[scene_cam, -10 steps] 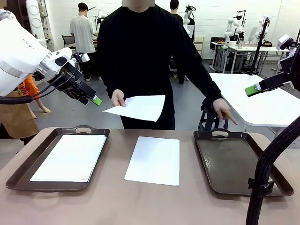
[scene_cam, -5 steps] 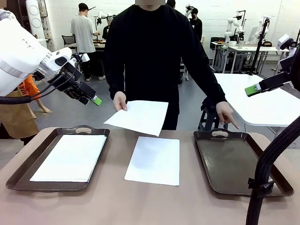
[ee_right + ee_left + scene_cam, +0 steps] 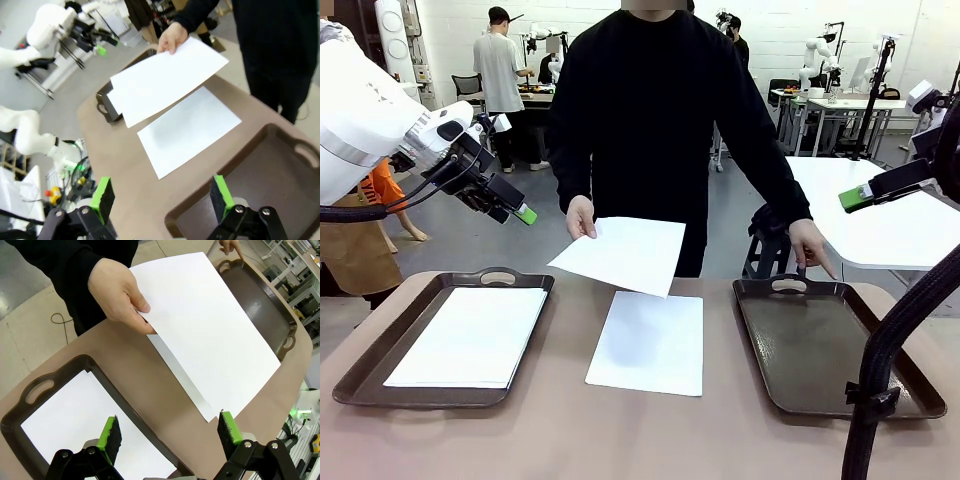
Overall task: Sort the A4 documents.
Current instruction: Receive the A4 Paper.
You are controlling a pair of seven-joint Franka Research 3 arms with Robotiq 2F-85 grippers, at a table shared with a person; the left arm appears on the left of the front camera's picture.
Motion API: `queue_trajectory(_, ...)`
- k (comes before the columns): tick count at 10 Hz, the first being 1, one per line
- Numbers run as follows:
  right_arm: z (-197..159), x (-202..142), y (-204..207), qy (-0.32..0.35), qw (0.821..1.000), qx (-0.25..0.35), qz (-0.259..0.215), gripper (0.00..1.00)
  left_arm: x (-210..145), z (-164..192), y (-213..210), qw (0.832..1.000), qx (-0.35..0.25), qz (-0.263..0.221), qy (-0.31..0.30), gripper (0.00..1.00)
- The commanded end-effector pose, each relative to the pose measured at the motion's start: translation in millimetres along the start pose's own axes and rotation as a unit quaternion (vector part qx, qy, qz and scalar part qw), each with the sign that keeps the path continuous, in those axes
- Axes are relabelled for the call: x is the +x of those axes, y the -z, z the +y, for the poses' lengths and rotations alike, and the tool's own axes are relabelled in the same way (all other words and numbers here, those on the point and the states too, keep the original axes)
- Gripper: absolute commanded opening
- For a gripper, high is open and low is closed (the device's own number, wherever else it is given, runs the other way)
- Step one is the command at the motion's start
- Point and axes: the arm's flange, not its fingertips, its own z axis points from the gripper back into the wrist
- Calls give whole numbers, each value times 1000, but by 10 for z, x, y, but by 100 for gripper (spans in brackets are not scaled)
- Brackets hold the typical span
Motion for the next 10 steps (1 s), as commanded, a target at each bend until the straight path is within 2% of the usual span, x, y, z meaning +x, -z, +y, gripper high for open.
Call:
queue_trajectory(1,61,-94,180,58,998,1,-17,100,4,6,-6,1000,4,-3,0,100)
queue_trajectory(4,42,-416,597,179,984,-8,-10,100,4,6,-6,1000,4,-3,0,100)
queue_trajectory(7,-182,-680,1078,292,956,-4,-26,100,4,6,-6,1000,4,-3,0,100)
queue_trajectory(10,-325,-781,1439,384,919,58,-66,100,4,6,-6,1000,4,-3,0,100)
